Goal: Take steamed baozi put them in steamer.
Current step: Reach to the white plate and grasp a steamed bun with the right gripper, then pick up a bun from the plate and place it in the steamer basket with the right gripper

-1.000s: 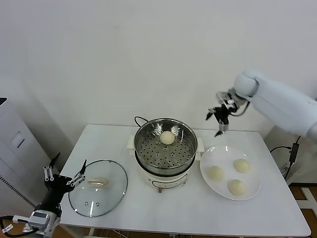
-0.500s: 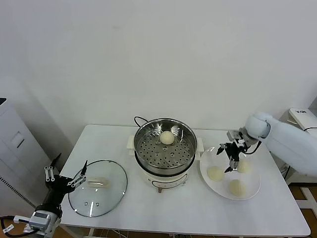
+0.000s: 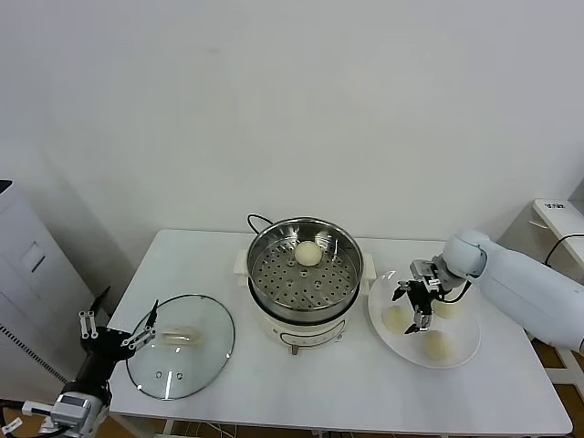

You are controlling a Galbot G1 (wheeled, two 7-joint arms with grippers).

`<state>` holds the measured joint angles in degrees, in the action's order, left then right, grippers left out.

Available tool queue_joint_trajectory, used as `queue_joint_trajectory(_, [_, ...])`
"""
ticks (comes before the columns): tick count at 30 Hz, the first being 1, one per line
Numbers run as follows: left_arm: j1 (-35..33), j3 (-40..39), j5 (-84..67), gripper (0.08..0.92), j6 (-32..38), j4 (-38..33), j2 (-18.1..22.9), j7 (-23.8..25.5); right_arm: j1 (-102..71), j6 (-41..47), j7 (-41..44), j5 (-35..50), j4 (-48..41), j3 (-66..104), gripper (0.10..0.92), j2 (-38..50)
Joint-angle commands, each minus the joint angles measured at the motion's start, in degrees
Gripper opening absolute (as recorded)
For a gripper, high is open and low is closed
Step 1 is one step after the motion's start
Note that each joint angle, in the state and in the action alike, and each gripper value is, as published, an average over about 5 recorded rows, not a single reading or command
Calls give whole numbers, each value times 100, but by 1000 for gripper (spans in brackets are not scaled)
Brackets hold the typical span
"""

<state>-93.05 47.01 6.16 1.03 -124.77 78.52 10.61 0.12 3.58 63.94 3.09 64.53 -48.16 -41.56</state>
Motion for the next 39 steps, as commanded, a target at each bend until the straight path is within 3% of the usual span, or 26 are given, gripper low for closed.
queue_joint_trajectory(1, [3,6,-4,823,-13,-10,-10,-5,-246,1,-61,-322,-178,191,816,-130])
queue_joint_trajectory(9, [-9,16,-3,823,-20,-29,-35,-5,-335,3,-88,-378,-396,311,744,-255])
queue_joint_trajectory(19, [0,27,4,823,-24,-45,-5,-8,107,34,-43,-8,-220,6,465,-67])
queue_joint_trajectory(22, [0,31,3,823,-30,-63,-17,-9,533,62,11,325,-45,-281,414,99])
queue_joint_trajectory(30, [-20,66,-5,823,-18,-70,-13,-3,3009,179,293,2226,447,-1858,408,476])
queue_joint_trajectory(35, [5,62,-13,823,-19,-70,-9,-3,4716,505,680,3566,347,-2847,432,82])
queue_joint_trajectory(39, [41,58,-25,823,-19,-66,16,-3,5275,773,812,4077,471,-3147,452,-279])
